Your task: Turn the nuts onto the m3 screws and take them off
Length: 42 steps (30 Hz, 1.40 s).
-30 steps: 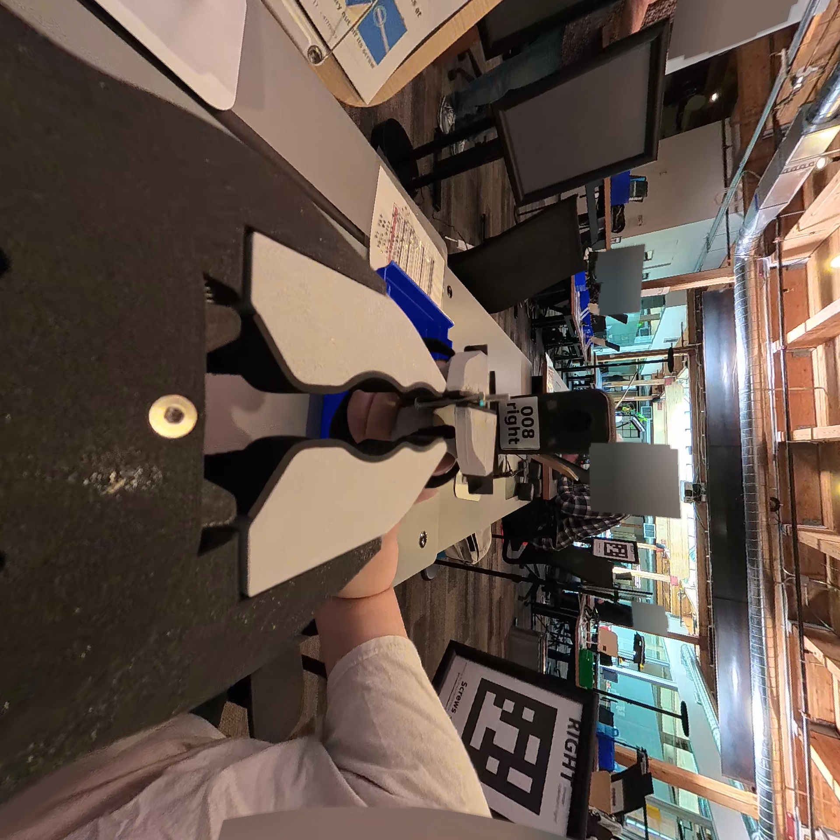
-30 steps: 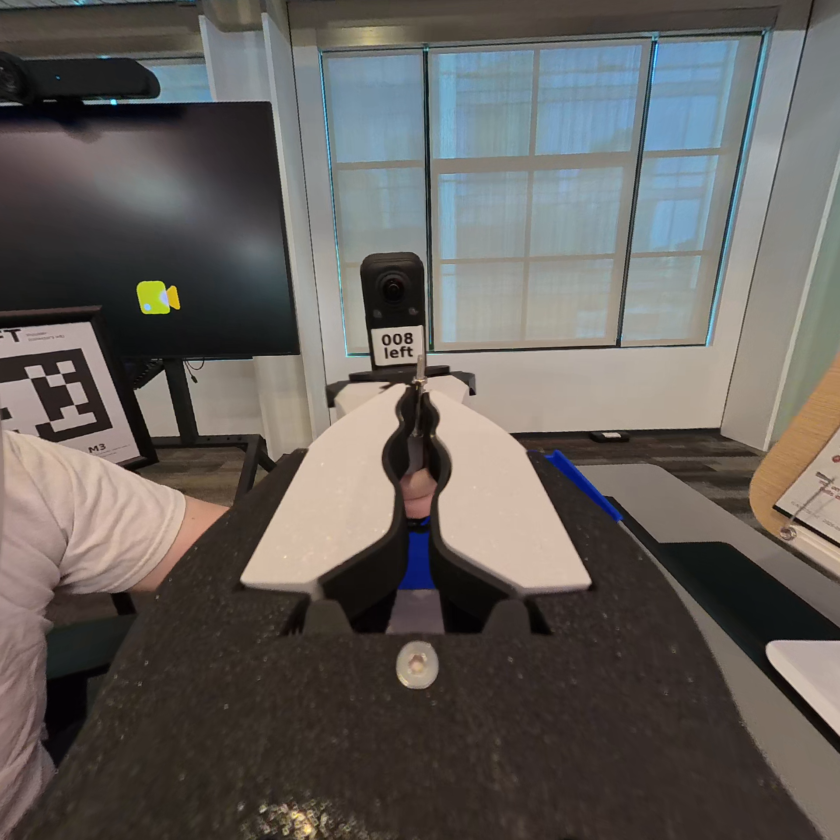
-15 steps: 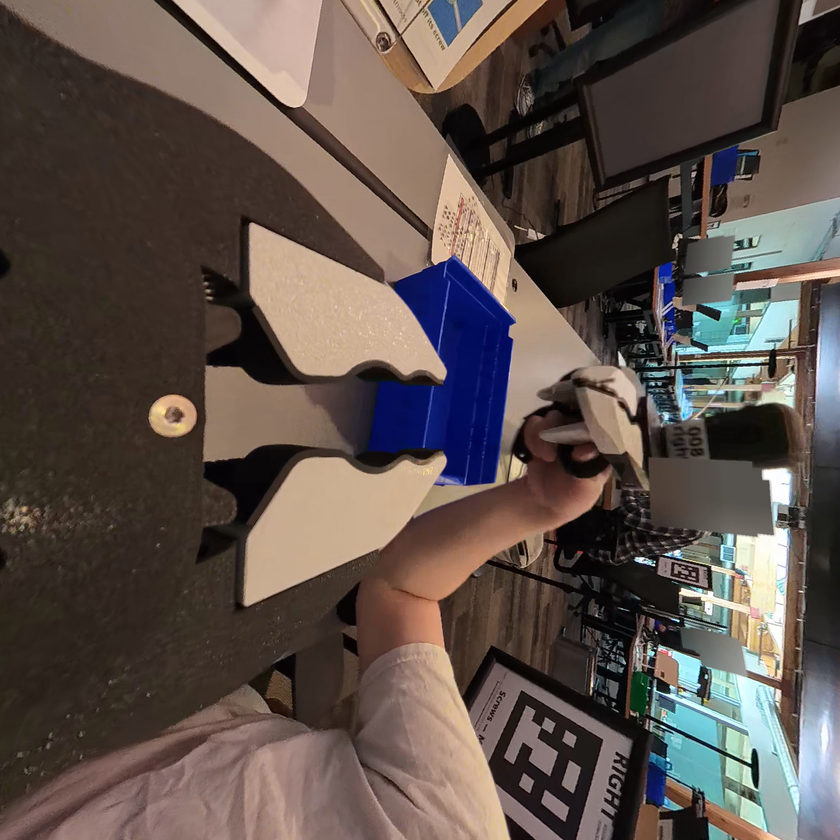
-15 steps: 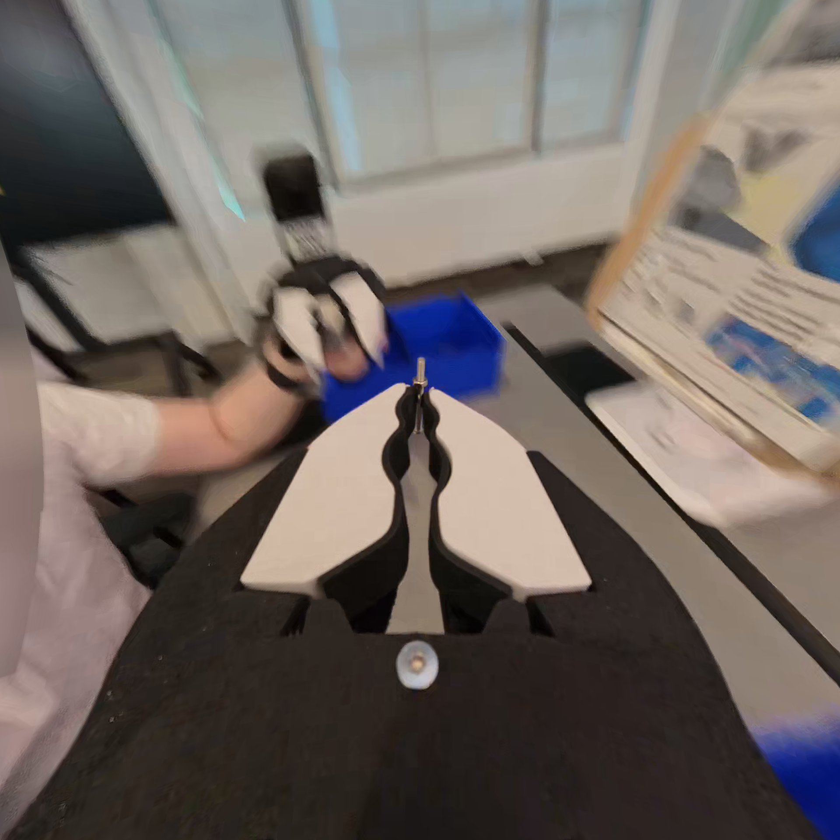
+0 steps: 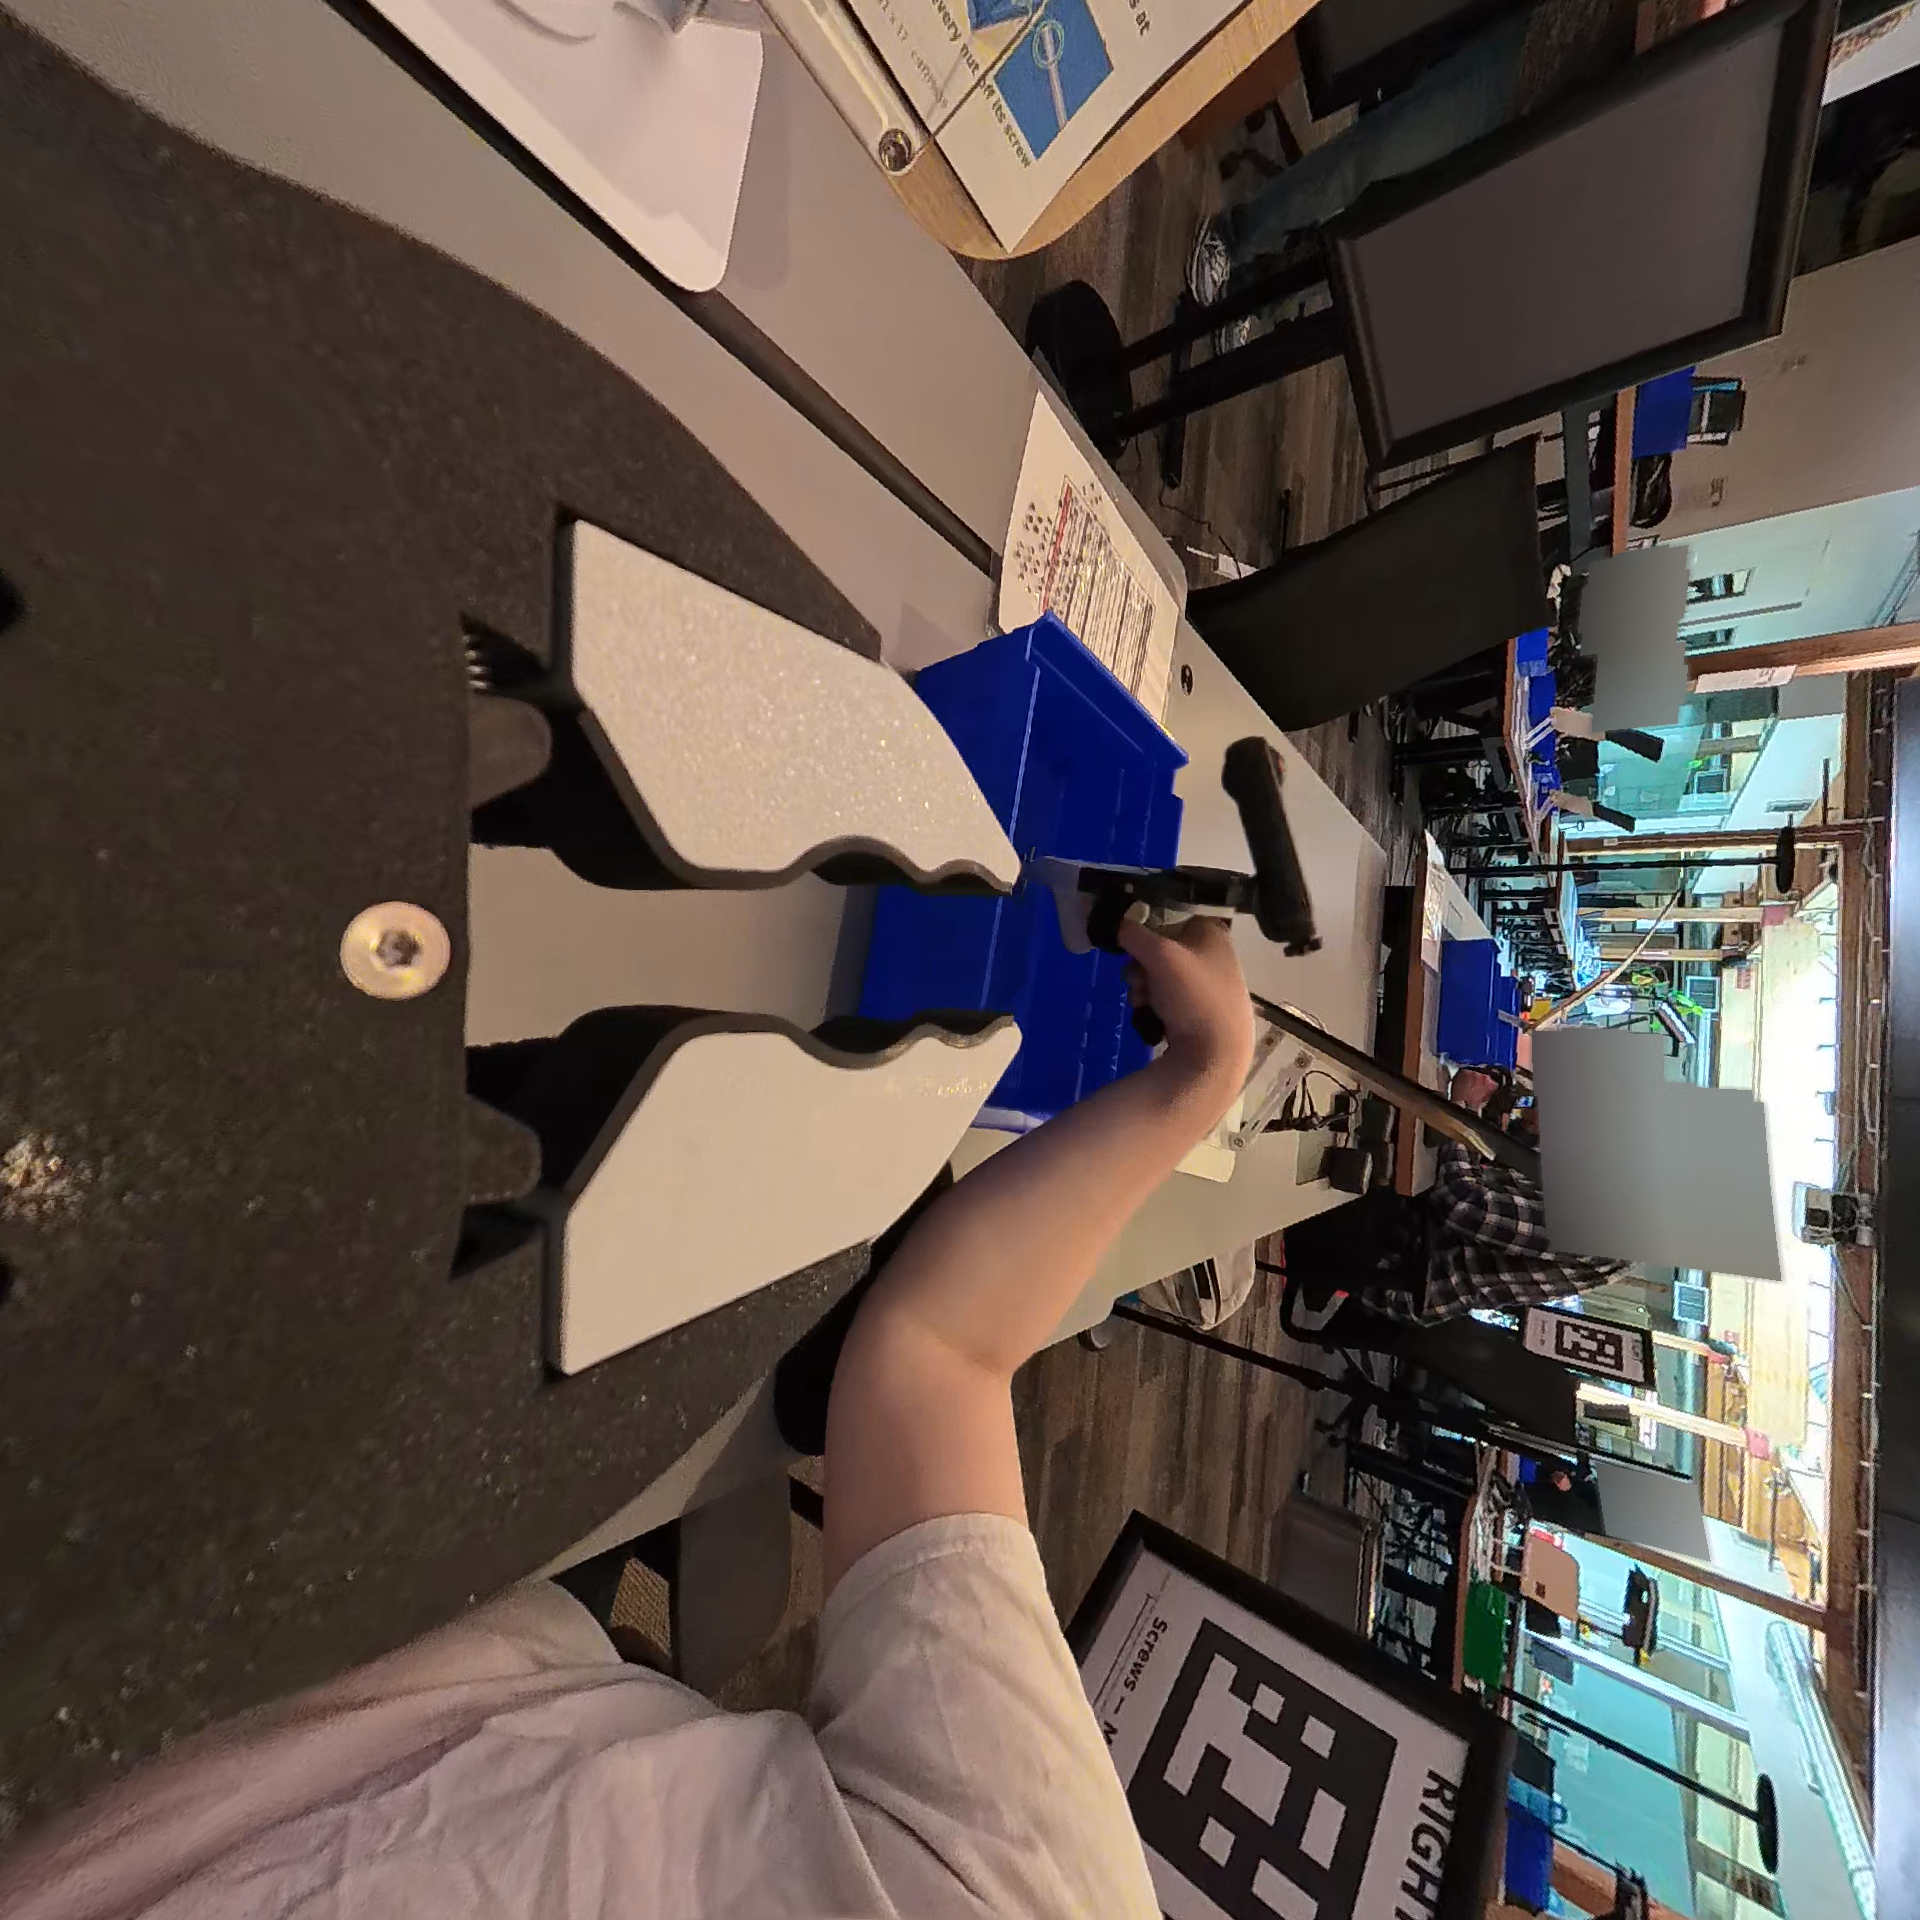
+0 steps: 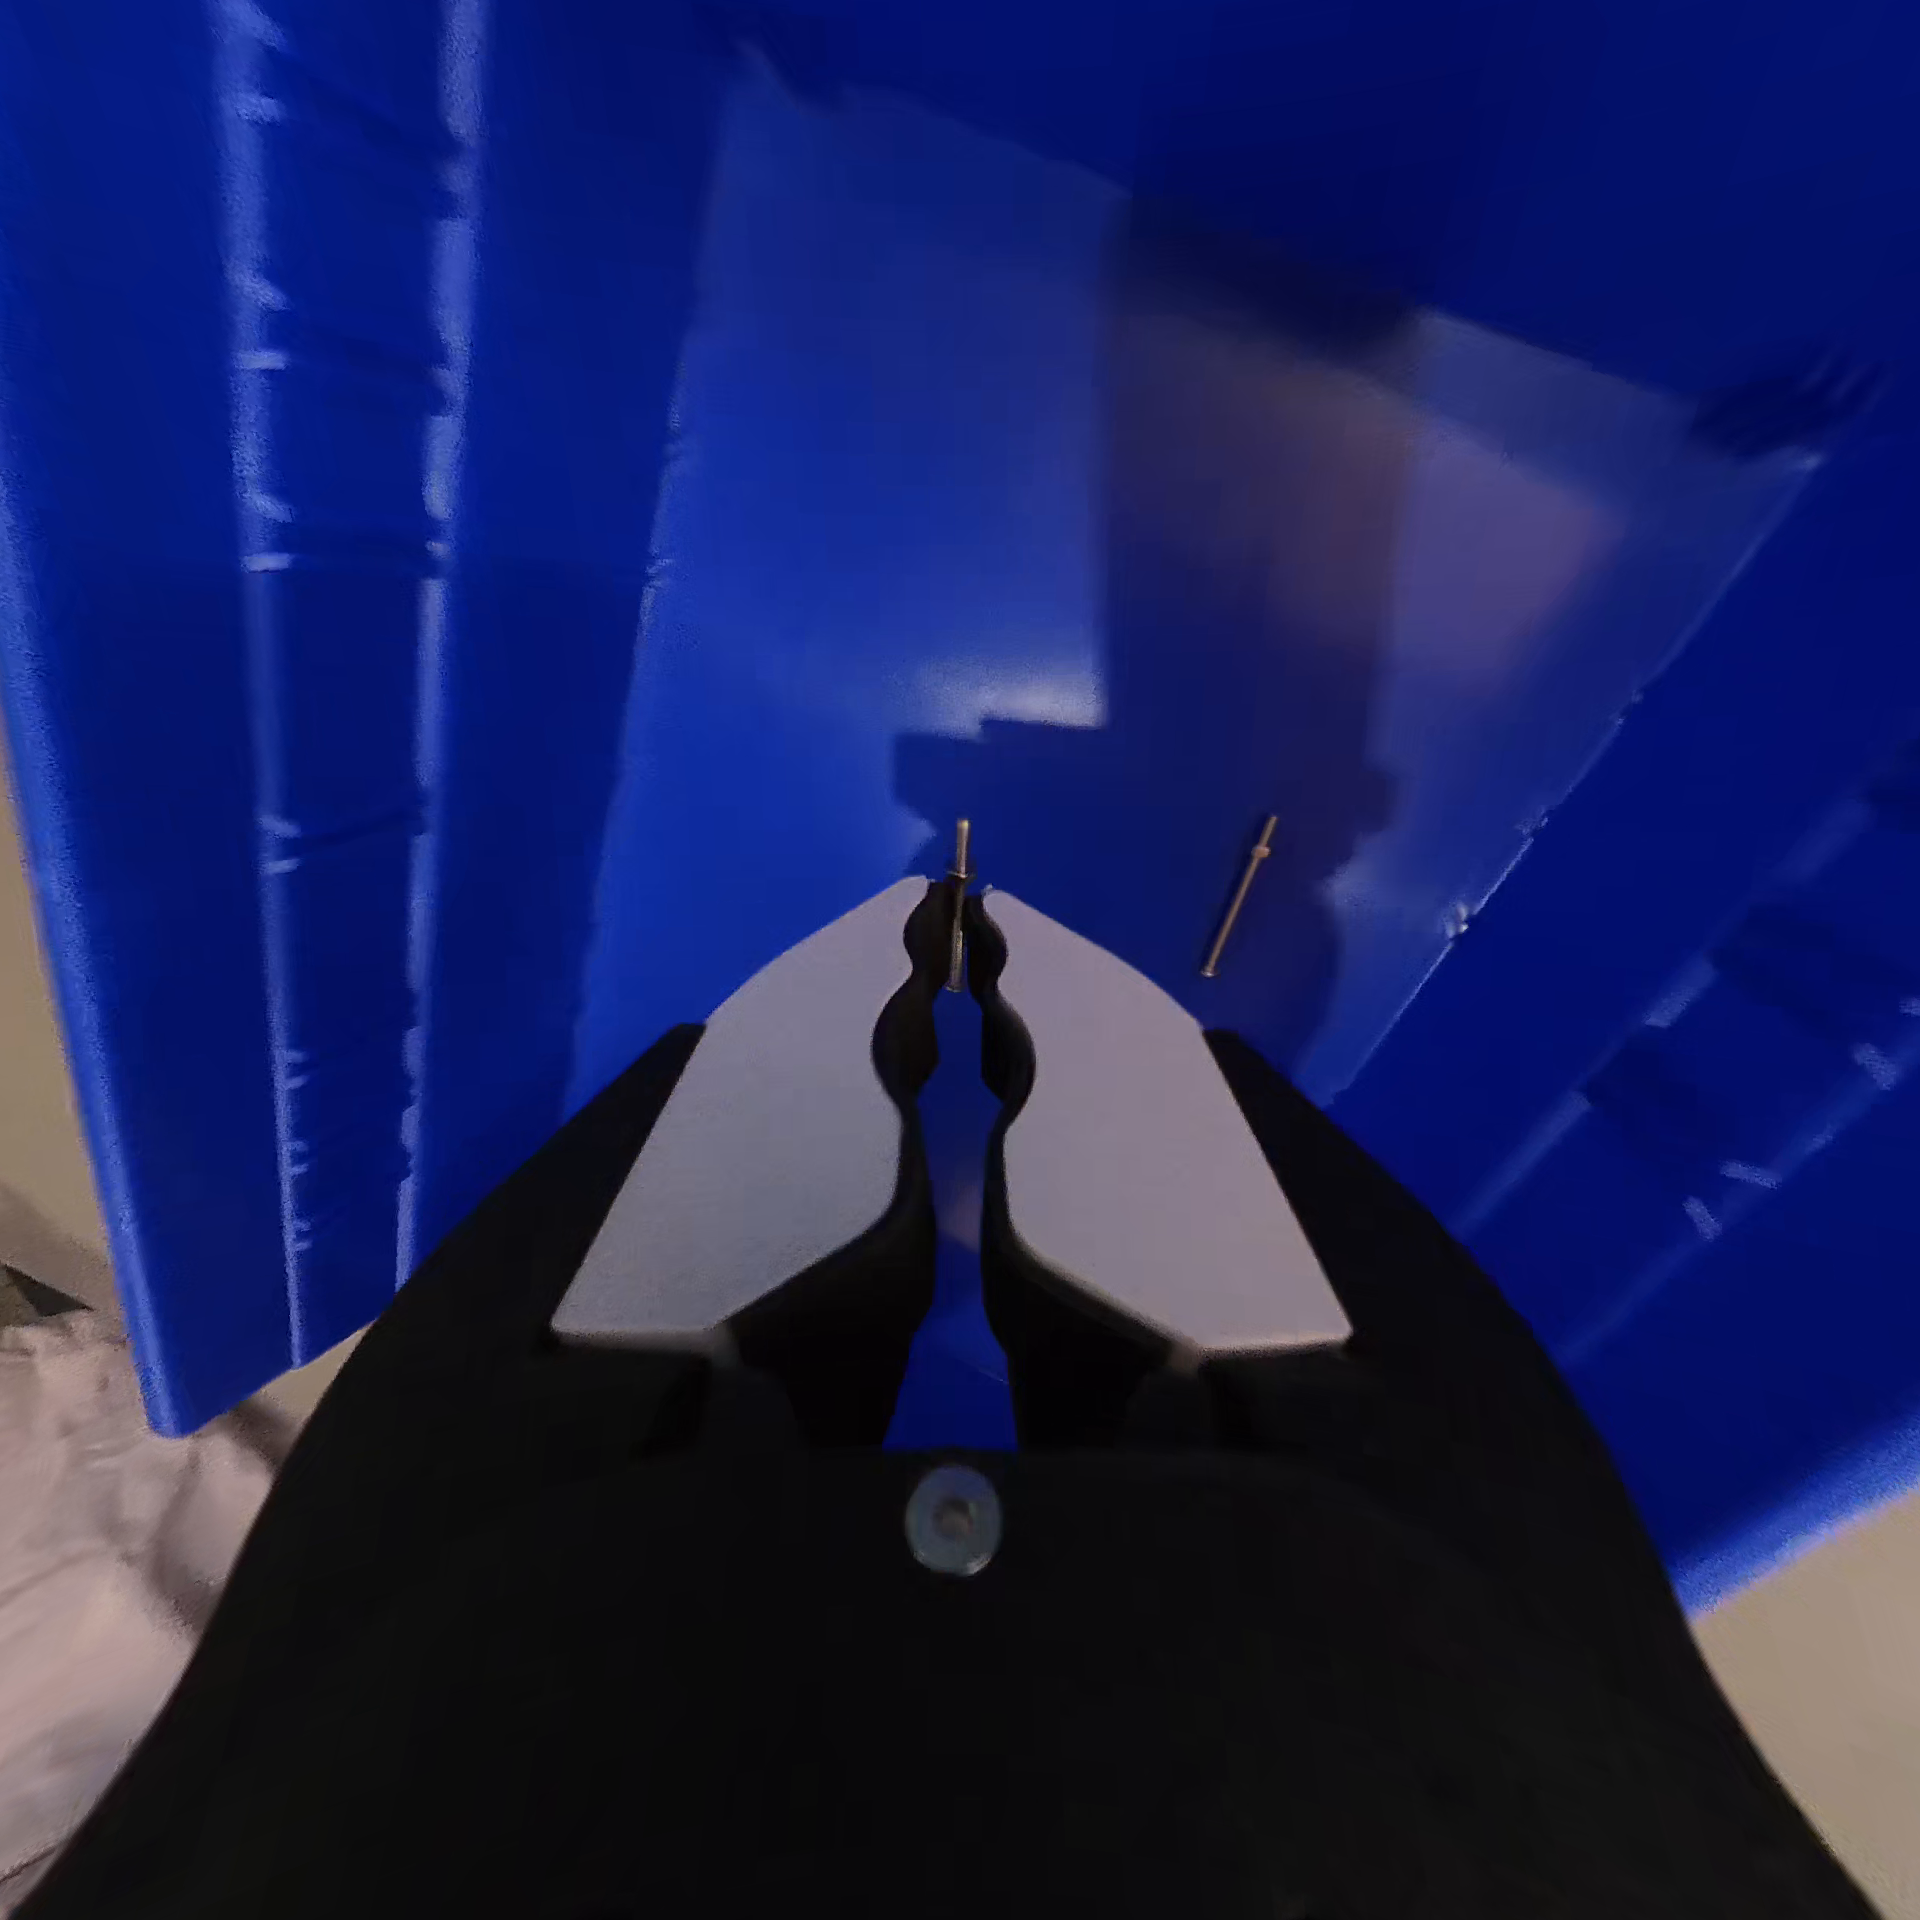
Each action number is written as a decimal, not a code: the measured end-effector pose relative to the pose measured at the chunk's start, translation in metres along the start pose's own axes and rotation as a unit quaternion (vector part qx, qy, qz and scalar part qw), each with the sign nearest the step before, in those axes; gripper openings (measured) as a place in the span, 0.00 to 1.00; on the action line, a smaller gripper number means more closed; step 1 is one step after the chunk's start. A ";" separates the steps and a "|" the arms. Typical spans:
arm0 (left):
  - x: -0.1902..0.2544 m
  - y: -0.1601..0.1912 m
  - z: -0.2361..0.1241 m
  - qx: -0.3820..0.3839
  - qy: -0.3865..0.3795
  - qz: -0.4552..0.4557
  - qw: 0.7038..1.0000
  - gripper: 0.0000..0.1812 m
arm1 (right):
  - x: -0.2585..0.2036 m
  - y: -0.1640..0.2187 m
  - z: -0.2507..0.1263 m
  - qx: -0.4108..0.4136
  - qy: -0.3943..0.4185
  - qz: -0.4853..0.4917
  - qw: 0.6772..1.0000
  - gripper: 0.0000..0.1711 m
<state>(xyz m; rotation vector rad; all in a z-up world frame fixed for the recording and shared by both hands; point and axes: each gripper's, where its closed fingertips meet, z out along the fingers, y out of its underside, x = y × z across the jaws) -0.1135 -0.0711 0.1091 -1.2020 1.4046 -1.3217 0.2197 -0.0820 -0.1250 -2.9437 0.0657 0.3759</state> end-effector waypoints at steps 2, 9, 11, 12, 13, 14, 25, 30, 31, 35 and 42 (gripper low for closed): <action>0.001 0.001 0.000 -0.003 -0.001 0.006 1.000 0.11 | 0.007 0.003 0.006 -0.015 0.009 0.012 1.000 0.02; -0.001 0.007 0.004 -0.014 0.004 -0.004 1.000 0.11 | 0.023 0.005 0.019 -0.038 0.035 0.031 0.998 0.02; -0.002 0.008 0.005 -0.016 0.005 -0.004 1.000 0.11 | 0.029 0.005 0.022 -0.043 0.047 0.036 0.997 0.02; -0.001 0.009 0.005 -0.016 0.005 -0.003 1.000 0.11 | 0.030 0.005 0.024 -0.045 0.048 0.037 0.997 0.02; -0.001 0.009 0.005 -0.017 0.005 -0.002 1.000 0.11 | 0.032 0.005 0.025 -0.047 0.051 0.036 0.997 0.02; -0.001 0.008 0.005 -0.017 0.005 -0.001 1.000 0.11 | 0.033 0.004 0.026 -0.048 0.053 0.035 0.997 0.02; -0.003 0.004 -0.001 -0.014 -0.001 0.001 1.000 0.11 | 0.038 -0.009 0.001 0.011 0.082 0.043 0.996 0.12; -0.010 -0.013 -0.027 -0.001 -0.043 0.025 0.999 0.11 | -0.001 -0.035 -0.073 0.152 0.120 -0.028 0.981 0.12; -0.014 -0.016 -0.035 -0.003 -0.060 0.032 0.998 0.11 | -0.014 -0.043 -0.092 0.195 0.129 -0.050 0.971 0.12; -0.037 -0.015 -0.082 -0.060 -0.164 0.037 0.984 0.09 | -0.079 -0.073 -0.167 0.390 0.139 -0.156 0.897 0.12; -0.071 0.034 -0.209 -0.230 -0.383 -0.032 0.894 0.08 | -0.186 -0.084 -0.235 0.607 0.042 -0.294 0.737 0.14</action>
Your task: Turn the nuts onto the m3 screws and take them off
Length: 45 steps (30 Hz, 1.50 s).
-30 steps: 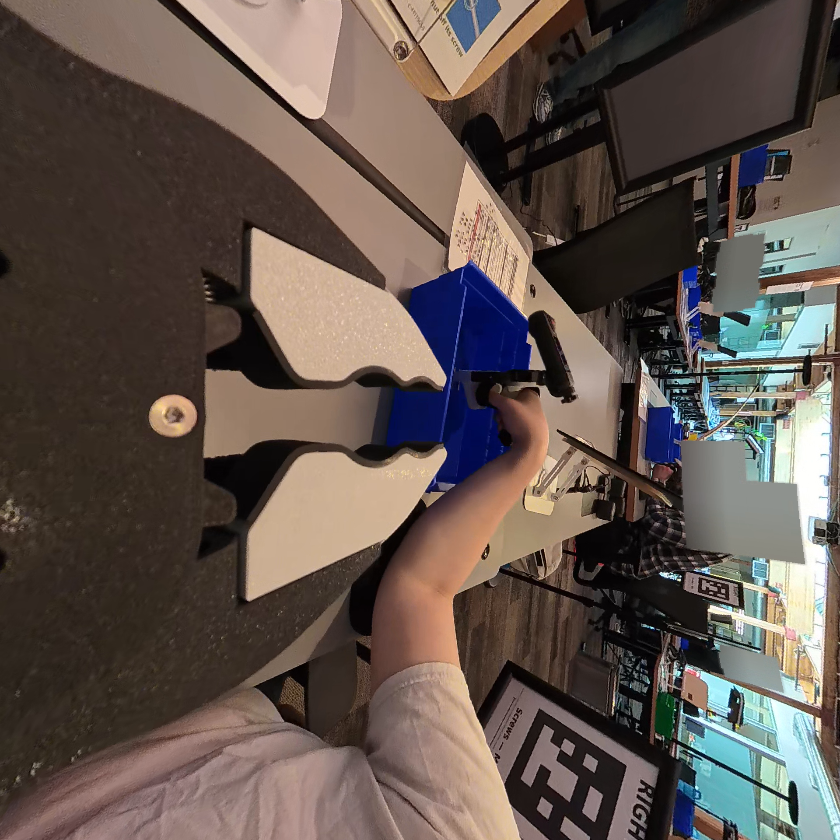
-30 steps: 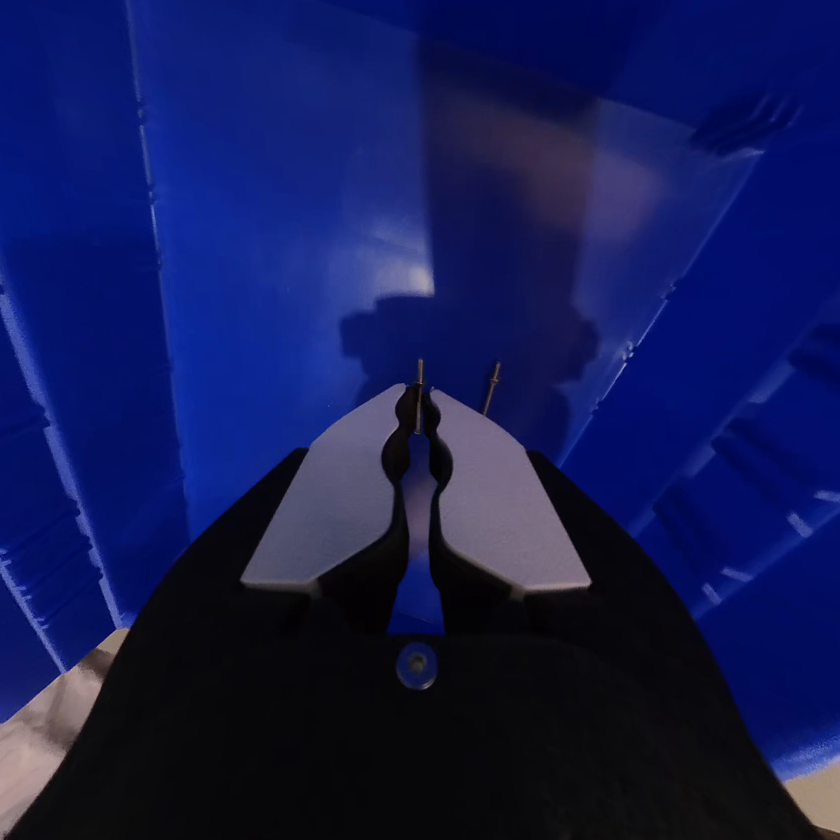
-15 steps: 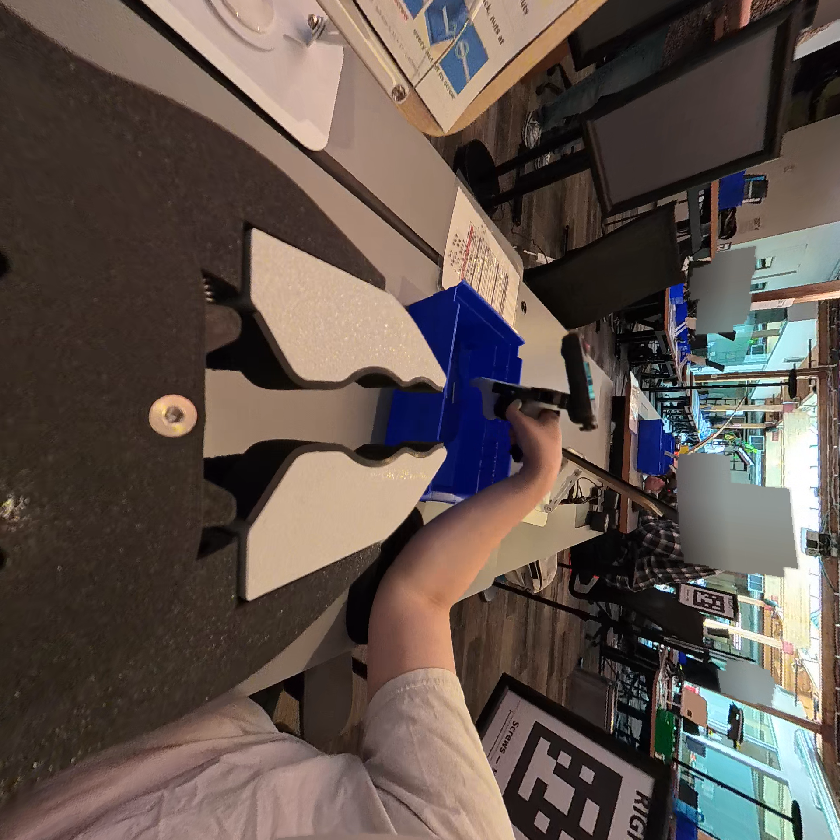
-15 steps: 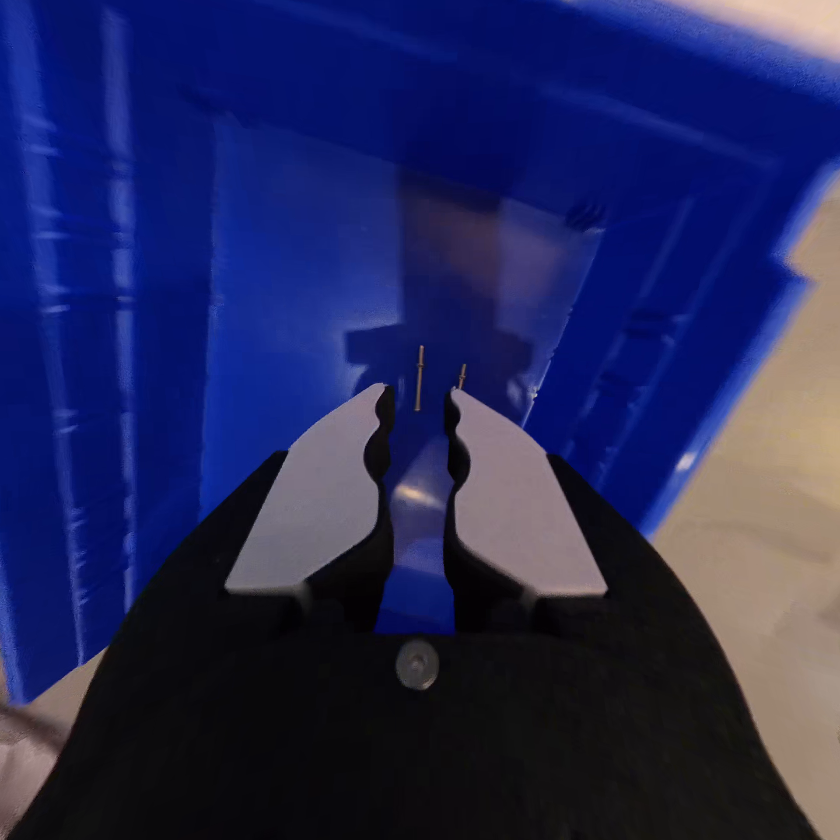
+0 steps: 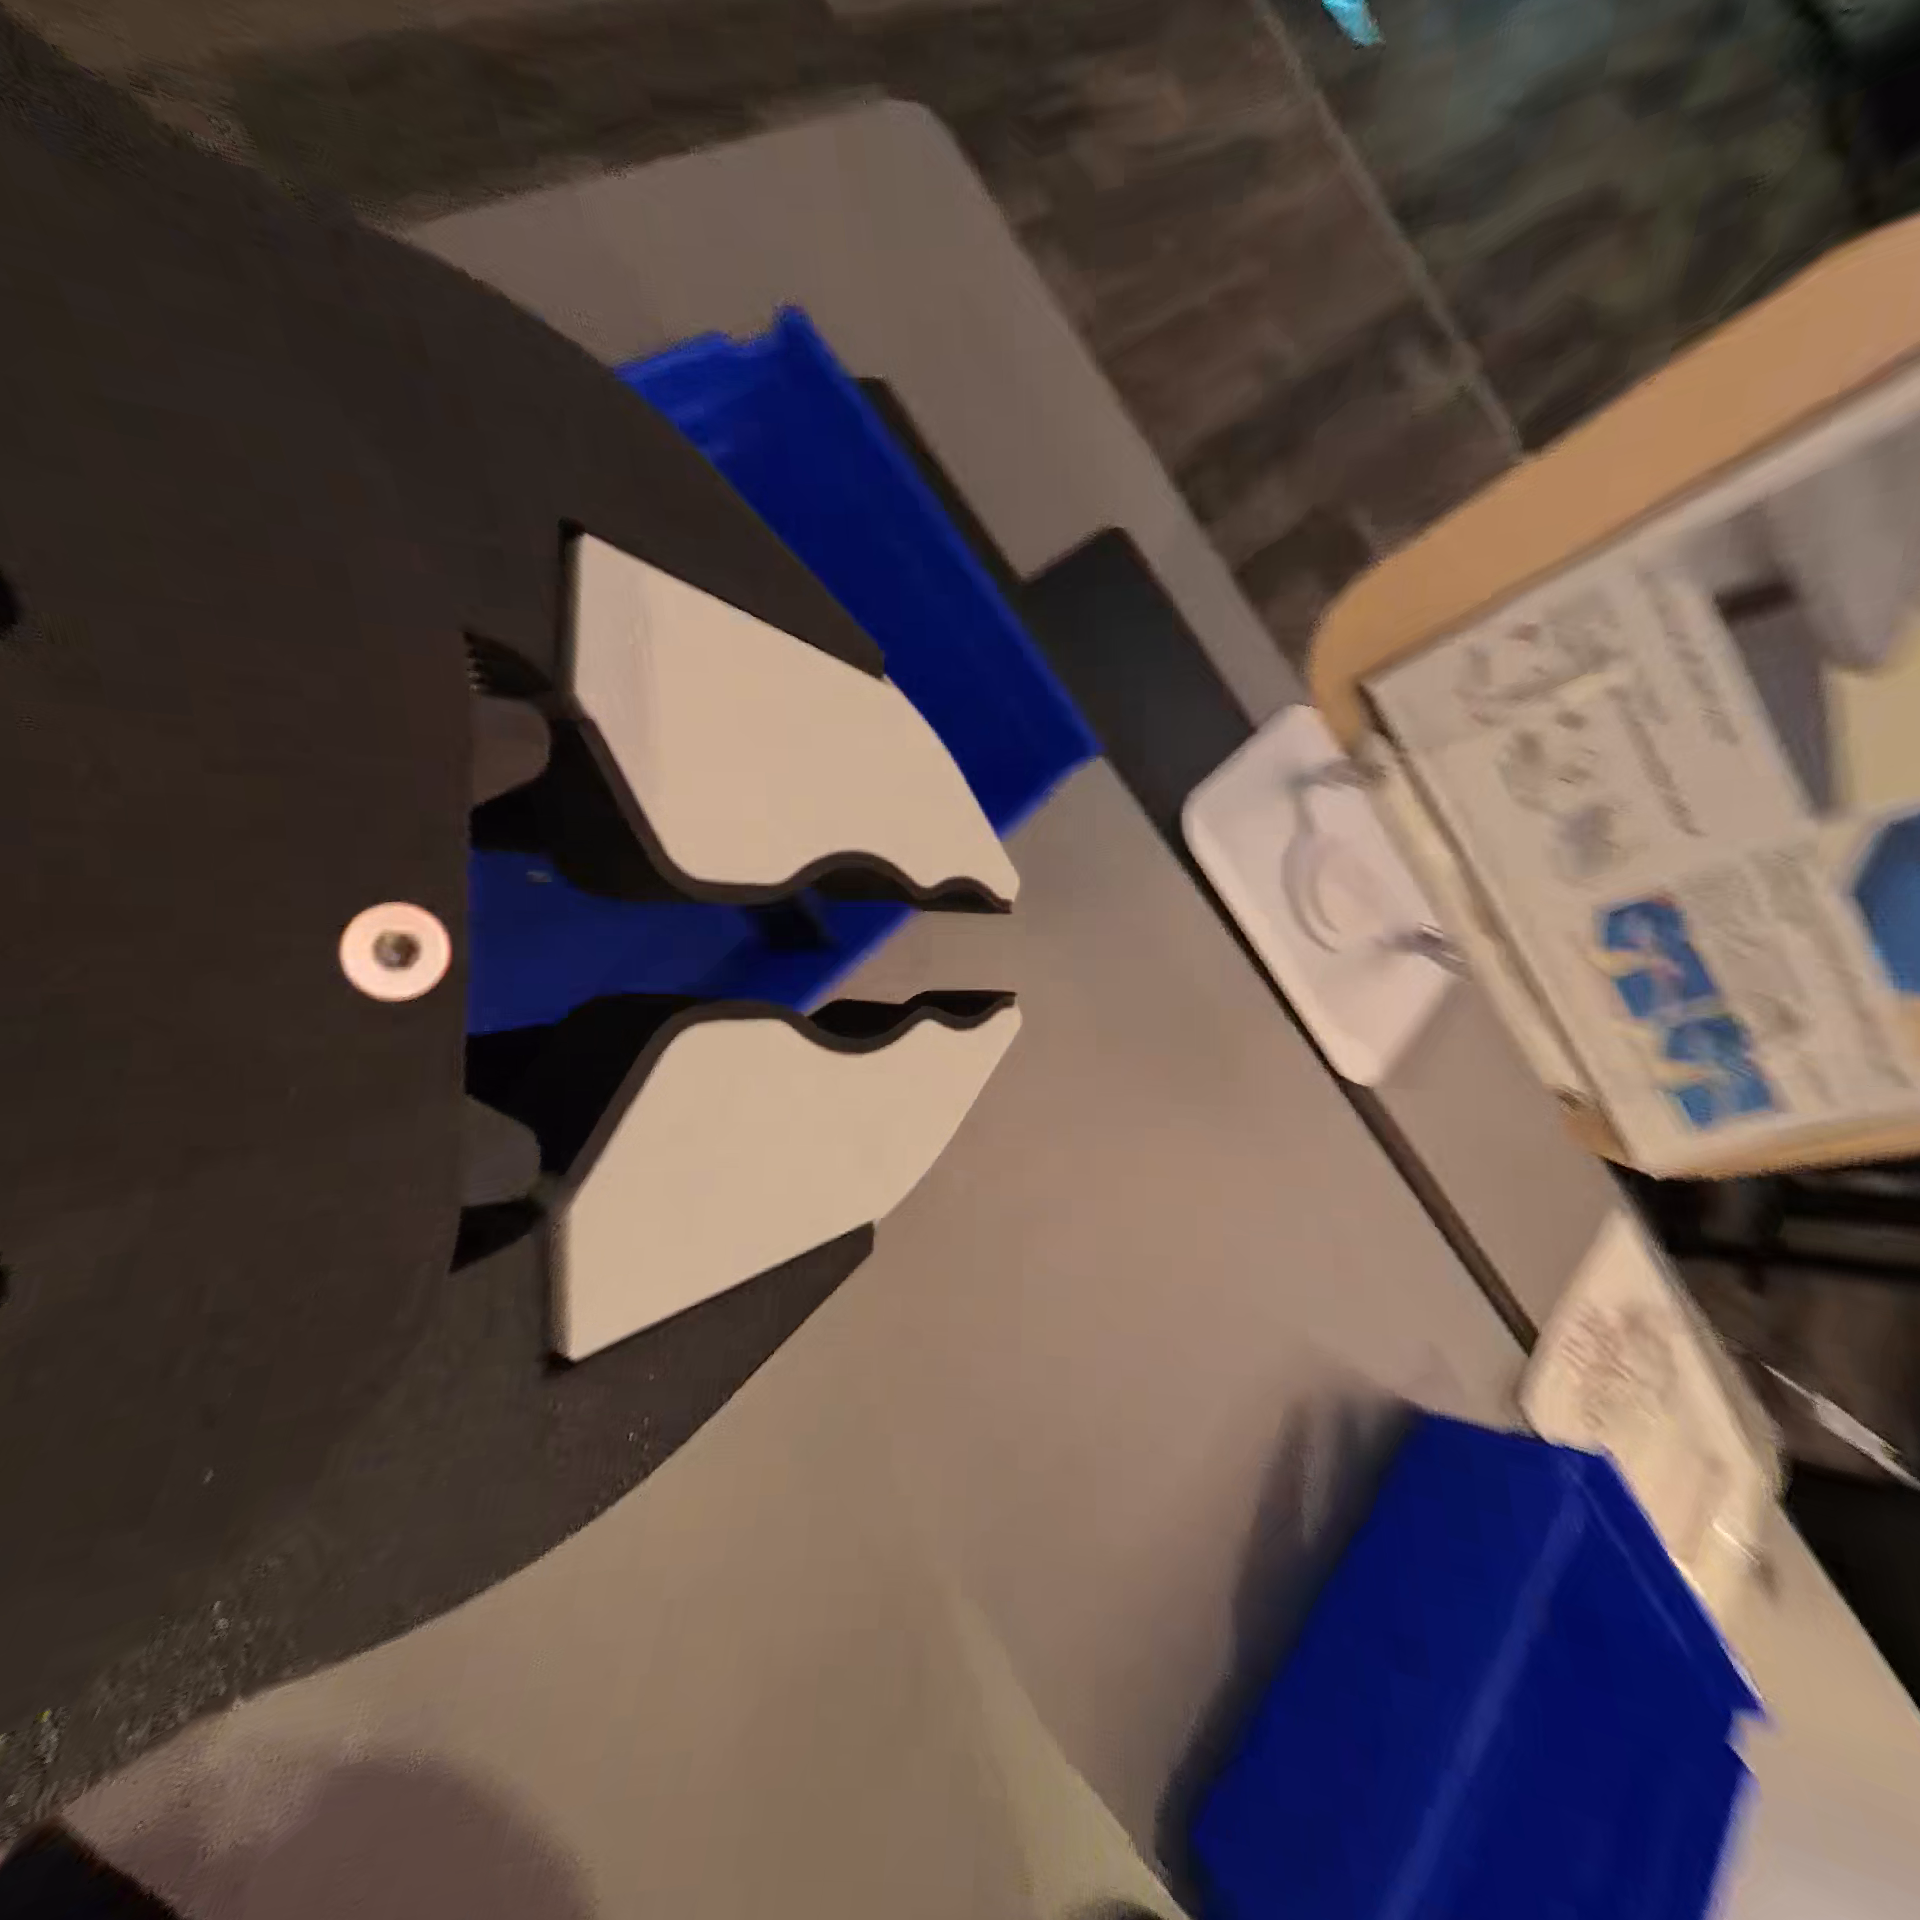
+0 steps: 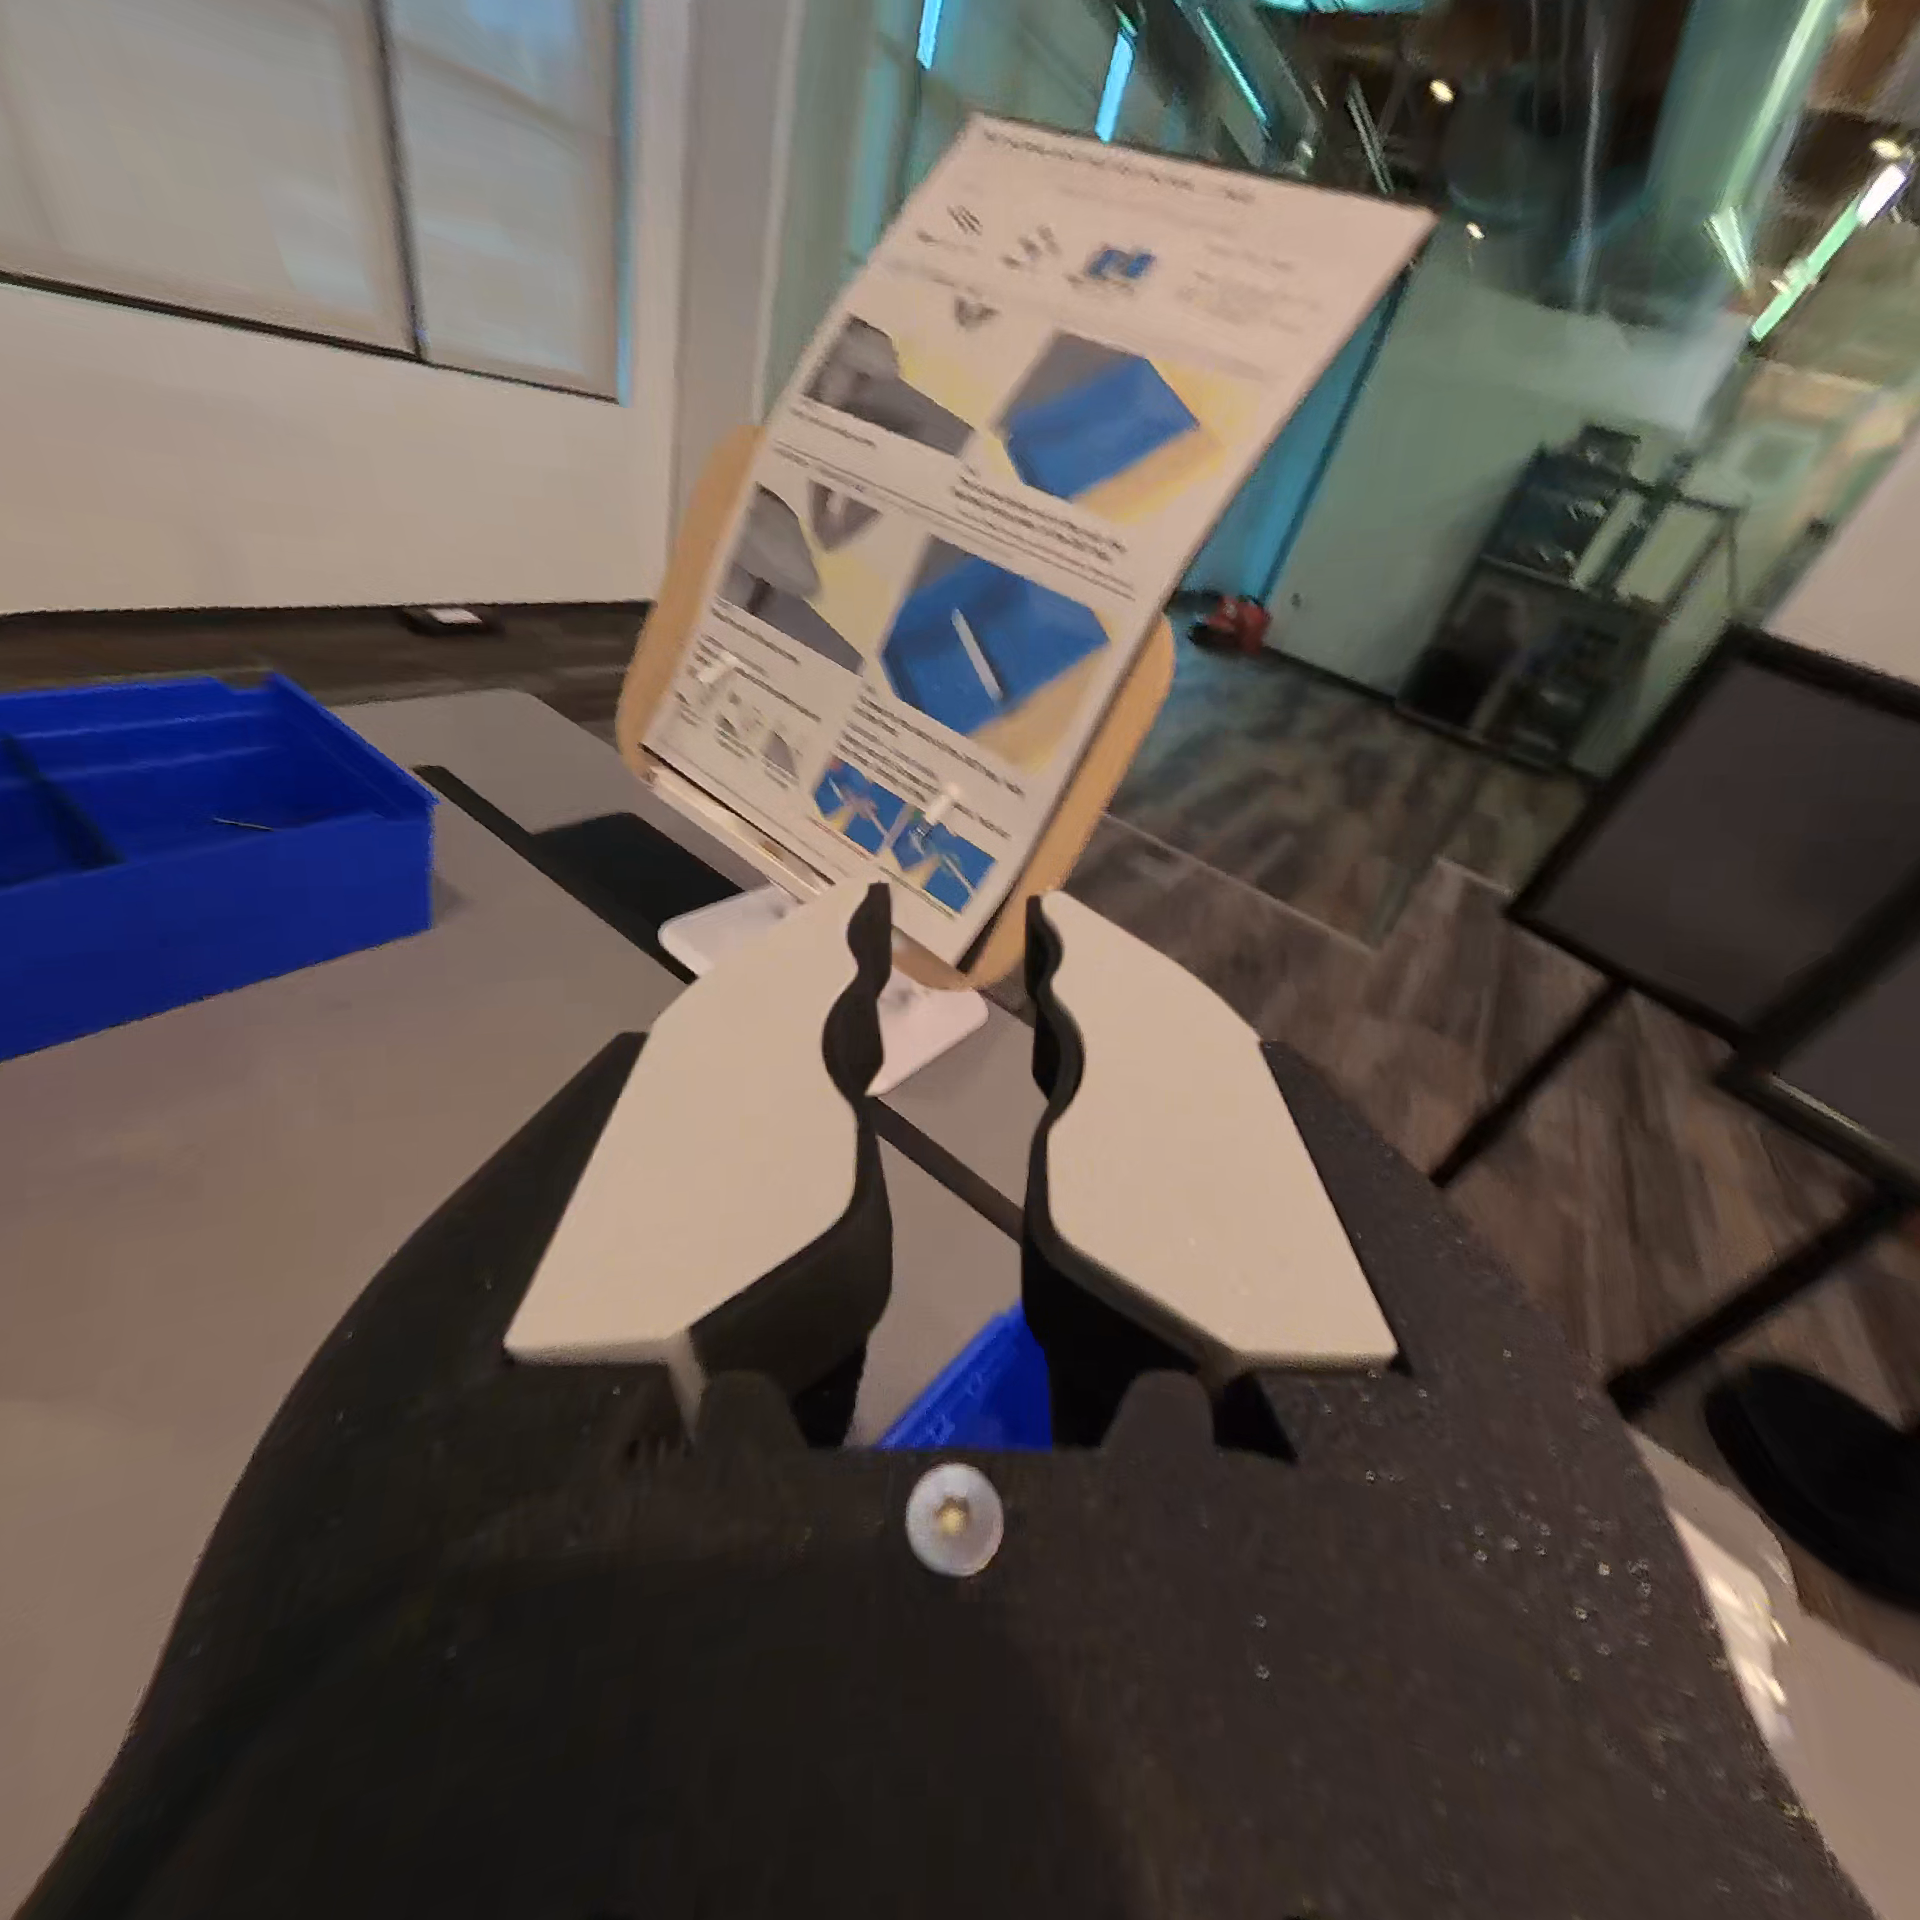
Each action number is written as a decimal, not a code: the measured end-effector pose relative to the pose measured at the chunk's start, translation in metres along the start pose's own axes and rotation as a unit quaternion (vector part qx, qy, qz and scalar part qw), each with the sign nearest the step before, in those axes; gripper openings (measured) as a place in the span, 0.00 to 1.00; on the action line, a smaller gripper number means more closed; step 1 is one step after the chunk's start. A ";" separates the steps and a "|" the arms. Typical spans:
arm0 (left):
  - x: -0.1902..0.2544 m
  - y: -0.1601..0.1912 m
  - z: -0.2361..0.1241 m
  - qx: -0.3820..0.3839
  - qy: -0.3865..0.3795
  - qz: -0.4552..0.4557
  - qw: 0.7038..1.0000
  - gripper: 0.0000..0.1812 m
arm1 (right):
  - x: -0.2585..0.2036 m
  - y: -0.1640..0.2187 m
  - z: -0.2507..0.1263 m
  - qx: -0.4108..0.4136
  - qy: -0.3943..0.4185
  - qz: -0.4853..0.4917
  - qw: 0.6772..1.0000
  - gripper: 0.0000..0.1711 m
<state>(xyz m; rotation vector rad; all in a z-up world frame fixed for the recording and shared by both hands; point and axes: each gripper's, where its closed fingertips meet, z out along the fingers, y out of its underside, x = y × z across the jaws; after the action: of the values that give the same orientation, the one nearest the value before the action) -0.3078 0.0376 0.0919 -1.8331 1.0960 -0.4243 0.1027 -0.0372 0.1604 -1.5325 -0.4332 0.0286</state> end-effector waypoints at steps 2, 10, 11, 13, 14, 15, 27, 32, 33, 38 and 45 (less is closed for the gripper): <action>-0.016 0.027 -0.006 -0.052 -0.023 -0.031 0.998 0.07 | -0.011 -0.007 0.004 0.017 -0.014 -0.014 1.000 0.14; -0.042 0.107 -0.013 -0.220 -0.048 -0.137 0.965 0.04 | -0.034 0.001 0.025 -0.003 -0.044 -0.028 0.999 0.14; -0.047 0.114 -0.013 -0.238 -0.057 -0.141 0.959 0.05 | -0.035 0.003 0.027 -0.004 -0.045 -0.029 0.999 0.14; -0.052 0.127 -0.012 -0.266 -0.066 -0.157 0.949 0.05 | -0.038 0.006 0.032 -0.012 -0.045 -0.033 0.998 0.14; -0.052 0.134 -0.011 -0.280 -0.061 -0.167 0.943 0.05 | -0.040 0.007 0.033 -0.016 -0.047 -0.037 0.998 0.14; -0.050 0.143 -0.011 -0.299 -0.055 -0.177 0.936 0.05 | -0.042 0.009 0.035 -0.021 -0.050 -0.040 0.998 0.15; -0.059 0.172 -0.003 -0.356 -0.043 -0.205 0.911 0.04 | -0.058 0.025 0.051 -0.059 -0.067 -0.059 0.994 0.16; -0.047 0.185 0.004 -0.393 -0.011 -0.223 0.892 0.04 | -0.061 0.028 0.053 -0.066 -0.072 -0.062 0.993 0.16; -0.041 0.192 0.004 -0.414 0.003 -0.228 0.881 0.05 | -0.062 0.029 0.053 -0.068 -0.073 -0.062 0.993 0.16; -0.032 0.220 0.017 -0.470 0.039 -0.250 0.846 0.08 | -0.064 0.031 0.055 -0.073 -0.079 -0.063 0.992 0.16; -0.026 0.244 0.035 -0.509 0.077 -0.259 0.818 0.11 | -0.066 0.034 0.057 -0.080 -0.084 -0.066 0.991 0.17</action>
<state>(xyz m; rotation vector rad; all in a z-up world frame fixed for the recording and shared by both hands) -0.4214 0.0360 -0.1283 -3.1379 0.9772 -0.3038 0.0335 0.0000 0.1097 -1.6622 -0.6827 0.0203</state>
